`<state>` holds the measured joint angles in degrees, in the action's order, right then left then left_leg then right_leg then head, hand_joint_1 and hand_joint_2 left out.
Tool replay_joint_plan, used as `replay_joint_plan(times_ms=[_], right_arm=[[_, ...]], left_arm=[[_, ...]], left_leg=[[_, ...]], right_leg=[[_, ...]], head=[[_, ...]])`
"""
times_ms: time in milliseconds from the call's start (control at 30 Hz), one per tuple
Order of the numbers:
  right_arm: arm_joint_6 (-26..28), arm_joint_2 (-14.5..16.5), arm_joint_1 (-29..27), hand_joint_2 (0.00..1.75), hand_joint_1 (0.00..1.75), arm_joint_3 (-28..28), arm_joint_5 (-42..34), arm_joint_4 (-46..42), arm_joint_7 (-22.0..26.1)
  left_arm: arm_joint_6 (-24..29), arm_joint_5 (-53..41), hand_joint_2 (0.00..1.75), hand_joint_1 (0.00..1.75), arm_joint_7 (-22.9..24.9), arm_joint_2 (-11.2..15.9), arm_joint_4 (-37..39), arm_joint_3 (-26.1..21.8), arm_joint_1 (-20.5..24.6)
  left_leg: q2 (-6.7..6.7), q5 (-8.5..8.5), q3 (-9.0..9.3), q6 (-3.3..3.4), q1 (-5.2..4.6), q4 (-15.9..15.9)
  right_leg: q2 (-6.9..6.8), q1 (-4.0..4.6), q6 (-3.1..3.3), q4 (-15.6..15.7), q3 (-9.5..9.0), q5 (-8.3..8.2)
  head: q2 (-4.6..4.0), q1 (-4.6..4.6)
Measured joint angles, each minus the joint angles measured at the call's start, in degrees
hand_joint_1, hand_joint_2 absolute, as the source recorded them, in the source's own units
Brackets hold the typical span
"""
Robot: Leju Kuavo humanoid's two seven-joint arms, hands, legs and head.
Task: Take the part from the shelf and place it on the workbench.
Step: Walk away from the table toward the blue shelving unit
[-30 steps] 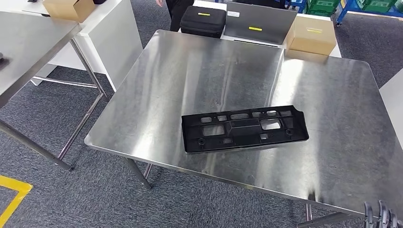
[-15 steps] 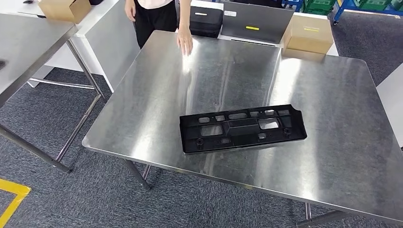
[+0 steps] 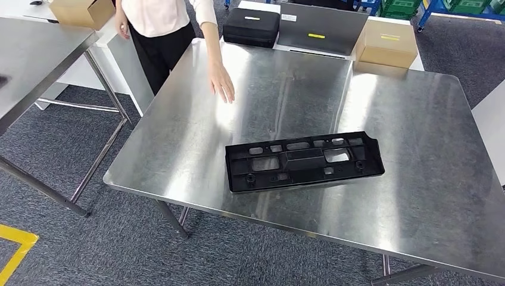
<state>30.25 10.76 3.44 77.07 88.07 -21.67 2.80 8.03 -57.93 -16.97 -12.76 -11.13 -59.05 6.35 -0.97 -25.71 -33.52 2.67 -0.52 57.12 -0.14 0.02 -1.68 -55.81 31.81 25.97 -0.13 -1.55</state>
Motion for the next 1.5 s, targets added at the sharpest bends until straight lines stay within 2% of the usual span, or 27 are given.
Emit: replay_joint_plan(times_ms=[100, 333, 567, 667, 800, 933, 967, 1033, 1067, 1133, 1167, 1200, 1233, 1300, 1367, 1433, 1500], right_arm=[[-5.1, 0.0, 1.0, 0.0, 0.0, 0.4, -3.2, 3.7, 0.2], [-10.7, 0.2, 2.2, 0.0, 0.0, 1.7, -5.3, 7.5, 0.1], [-17.8, 0.0, 2.2, 0.0, 0.0, 1.7, -4.8, 8.6, 0.2], [-19.2, -0.1, 2.2, 0.0, 0.0, 1.6, -4.3, 8.8, 1.0], [-20.1, -0.1, 2.2, 0.0, 0.0, 1.3, -3.7, 9.0, 2.0], [-20.1, -0.1, 2.2, 0.0, 0.0, 1.1, -3.7, 9.1, 2.2], [-20.2, -0.1, 2.3, 0.0, 0.0, 1.1, -3.6, 9.1, 2.3], [-20.5, -0.1, 2.3, 0.0, 0.0, 1.0, -3.4, 9.1, 2.4], [-20.7, -0.2, 2.4, 0.0, 0.0, 0.9, -3.2, 9.1, 2.4], [-20.9, -0.3, 2.3, 0.0, 0.0, 0.8, -3.0, 9.1, 2.3], [-21.0, -0.3, 2.3, 0.0, 0.0, 0.7, -2.9, 9.1, 2.1], [-21.0, -0.4, 2.3, 0.0, 0.0, 0.5, -2.8, 9.1, 1.9], [-21.1, -0.5, 2.2, 0.0, 0.0, 0.4, -2.6, 9.1, 1.6], [-21.3, -0.6, 2.2, 0.0, 0.0, 0.1, -2.3, 9.1, 1.0], [-21.8, -0.7, 2.3, 0.0, 0.0, -0.1, -2.0, 9.2, 0.5], [-22.5, -0.7, 2.4, 0.0, 0.0, -0.3, -1.8, 9.3, -0.1], [-23.1, -0.7, 2.4, 0.0, 0.0, -0.5, -1.5, 9.3, -0.4]], left_arm=[[-0.2, -2.1, 0.0, 0.0, 1.2, 0.5, 0.0, 1.3, 0.1], [-1.5, -4.3, 0.0, 0.0, 3.6, 1.4, 0.0, 3.4, 0.6], [-10.0, -5.5, 0.0, 0.0, 10.6, 1.8, 0.0, 4.1, 0.5], [-10.7, -6.1, 0.0, 0.0, 13.4, 1.9, 0.0, 4.4, 0.3], [-9.7, -5.7, 0.0, 0.0, 14.8, 2.3, 0.0, 4.3, 0.2], [-9.5, -5.7, 0.0, 0.0, 15.0, 2.8, 0.0, 4.3, 0.2], [-9.5, -5.7, 0.0, 0.0, 15.0, 2.8, 0.0, 4.3, 0.2], [-9.3, -5.7, 0.0, 0.0, 15.1, 2.8, 0.0, 4.3, 0.2], [-9.3, -5.7, 0.0, 0.0, 15.1, 2.8, 0.0, 4.3, 0.2], [-9.3, -5.7, 0.0, 0.0, 15.1, 2.7, 0.0, 4.3, 0.1], [-9.4, -5.7, 0.0, 0.0, 15.1, 2.7, 0.0, 4.3, 0.0], [-9.5, -5.7, 0.0, 0.0, 15.1, 2.7, 0.0, 4.3, -0.1], [-9.5, -5.7, 0.0, 0.0, 15.1, 2.7, 0.0, 4.3, -0.1], [-9.6, -5.7, 0.0, 0.0, 15.1, 2.6, 0.0, 4.3, -0.2], [-9.7, -5.7, 0.0, 0.0, 15.1, 2.5, 0.0, 4.3, -0.2], [-9.7, -5.7, 0.0, 0.0, 14.9, 2.4, 0.0, 4.2, -0.2], [-9.8, -5.7, 0.0, 0.0, 14.9, 2.4, 0.0, 4.2, -0.2]], left_leg=[[0.02, 0.0, 0.01, 0.0, 0.01, 0.0], [0.02, 0.01, 0.01, -0.01, 0.01, 0.0], [0.02, -0.02, -0.02, 0.02, -0.07, 0.0], [0.02, -0.08, -0.03, 0.09, -0.21, 0.0], [0.02, -0.14, -0.03, 0.25, -0.42, 0.1], [-0.07, -0.28, -0.08, 0.72, -0.6, 0.1], [-0.11, -0.12, 0.07, 0.98, -0.39, -0.1], [-0.2, 0.28, 0.49, 1.5, 0.01, -0.7], [-0.27, 0.45, 0.66, 1.72, 0.21, -1.0], [-0.56, 0.5, 0.64, 1.86, 0.2, -1.0], [-0.78, 0.5, 0.61, 1.84, 0.2, -1.0], [-1.1, 0.52, 0.6, 1.79, 0.21, -0.9], [-1.5, 0.53, 0.6, 1.7, 0.25, -0.9], [-2.38, 0.56, 0.61, 1.36, 0.37, -0.8], [-3.11, 0.46, 0.55, 0.75, 0.36, -0.4], [-3.72, 0.26, 0.48, 0.05, 0.21, -0.2], [-4.23, 0.22, 0.38, -0.53, 0.34, -0.1]], right_leg=[[0.0, 0.0, 0.0, 0.0, 0.01, 0.0], [0.0, 0.0, 0.0, 0.0, 0.0, 0.0], [0.0, -0.09, -0.01, 0.0, -0.01, 0.0], [0.0, -0.28, -0.03, 0.0, -0.02, 0.0], [0.0, -0.57, -0.08, 0.0, -0.04, -0.01], [-0.08, -0.82, -0.33, 0.2, -0.21, -0.01], [-0.12, -0.76, -0.49, 0.1, -0.2, 0.07], [-0.13, -0.71, -0.59, -2.0, 0.58, 1.42], [-0.11, -0.7, -0.4, -4.8, 1.79, 2.96], [-0.07, -0.79, 0.02, -12.8, 5.35, 6.76], [-0.07, -0.8, 0.0, -16.0, 6.77, 7.97], [-0.06, -0.85, -0.3, -17.1, 7.08, 8.19], [-0.02, -0.91, -0.75, -16.0, 6.32, 7.58], [0.49, -1.21, -1.71, -9.2, 2.51, 5.06], [2.19, -1.54, -2.01, -2.9, -0.83, 3.26], [2.95, -1.34, -1.2, -0.5, -2.06, 2.59], [2.13, -1.13, -0.03, -0.4, -2.38, 2.35]], head=[[0.0, -0.01], [0.0, 0.0], [0.0, 0.01], [0.0, 0.01], [0.0, -0.01], [0.0, -0.02], [0.0, -0.03], [0.0, 0.08], [0.0, 0.17], [0.0, 0.3], [0.0, 0.3], [0.0, 0.3], [-0.01, 0.32], [-0.01, 0.32], [0.0, 0.37], [0.0, 0.35], [0.0, 0.32]])
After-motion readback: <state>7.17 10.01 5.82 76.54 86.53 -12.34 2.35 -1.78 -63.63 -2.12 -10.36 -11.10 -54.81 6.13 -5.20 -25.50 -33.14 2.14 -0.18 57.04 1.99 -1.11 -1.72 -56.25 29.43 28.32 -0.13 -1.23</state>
